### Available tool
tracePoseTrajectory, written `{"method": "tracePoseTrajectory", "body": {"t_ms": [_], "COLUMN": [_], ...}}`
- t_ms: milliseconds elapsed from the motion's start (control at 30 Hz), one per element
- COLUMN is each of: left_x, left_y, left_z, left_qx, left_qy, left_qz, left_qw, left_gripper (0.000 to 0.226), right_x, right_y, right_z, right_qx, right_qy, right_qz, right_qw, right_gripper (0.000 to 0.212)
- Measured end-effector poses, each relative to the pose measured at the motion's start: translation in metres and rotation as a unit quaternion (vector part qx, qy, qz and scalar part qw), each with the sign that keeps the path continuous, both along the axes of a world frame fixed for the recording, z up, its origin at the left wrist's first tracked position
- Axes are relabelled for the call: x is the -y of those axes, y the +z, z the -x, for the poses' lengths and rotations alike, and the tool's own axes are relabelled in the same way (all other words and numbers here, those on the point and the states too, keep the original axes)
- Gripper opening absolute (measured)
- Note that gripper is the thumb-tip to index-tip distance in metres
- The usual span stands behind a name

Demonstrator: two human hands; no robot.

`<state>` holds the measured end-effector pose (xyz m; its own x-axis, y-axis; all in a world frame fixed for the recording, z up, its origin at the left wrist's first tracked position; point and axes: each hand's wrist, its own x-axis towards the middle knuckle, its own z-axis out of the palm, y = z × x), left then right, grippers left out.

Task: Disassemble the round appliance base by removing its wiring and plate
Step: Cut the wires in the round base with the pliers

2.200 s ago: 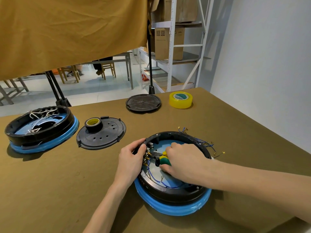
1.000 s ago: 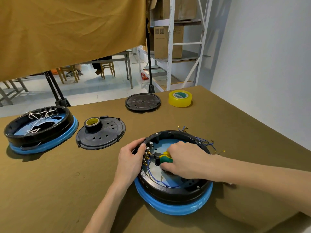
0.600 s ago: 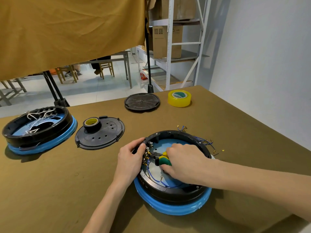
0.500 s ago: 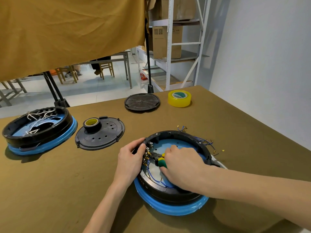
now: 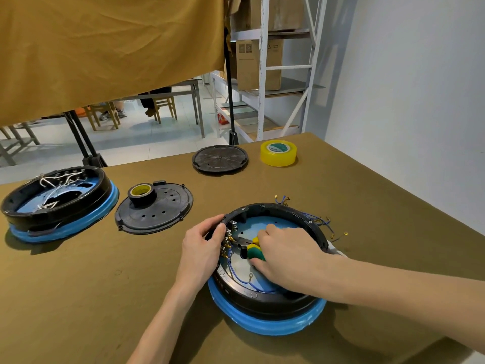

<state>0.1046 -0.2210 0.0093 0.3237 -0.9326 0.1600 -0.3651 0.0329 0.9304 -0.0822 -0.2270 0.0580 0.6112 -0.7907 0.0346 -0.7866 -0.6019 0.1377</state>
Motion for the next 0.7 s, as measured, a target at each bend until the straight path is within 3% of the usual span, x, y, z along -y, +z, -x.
{"method": "tracePoseTrajectory", "body": {"t_ms": [167,400,633,700], "left_x": [0.001,0.0,0.0,0.0], "left_y": [0.001,0.002,0.002,0.002], "left_z": [0.0,0.001,0.0,0.0], "left_qx": [-0.014,-0.016,-0.009,-0.015], "left_qy": [0.002,0.004,0.002,-0.001], "left_qz": [0.0,-0.006,-0.002,-0.003], "left_qw": [1.0,1.0,1.0,1.0], "left_gripper": [0.032,0.032,0.031,0.031], "right_x": [0.022,-0.004,0.017,0.011], "right_y": [0.024,0.005,0.027,0.023], "right_z": [0.022,-0.005,0.018,0.017], "right_qx": [0.028,-0.001,0.029,0.034], "right_qy": [0.024,-0.024,-0.004,-0.025], "right_qz": [-0.103,-0.001,-0.11,-0.104], "right_qw": [0.994,1.0,0.993,0.994], "right_gripper": [0.046,0.047,0.046,0.046]}}
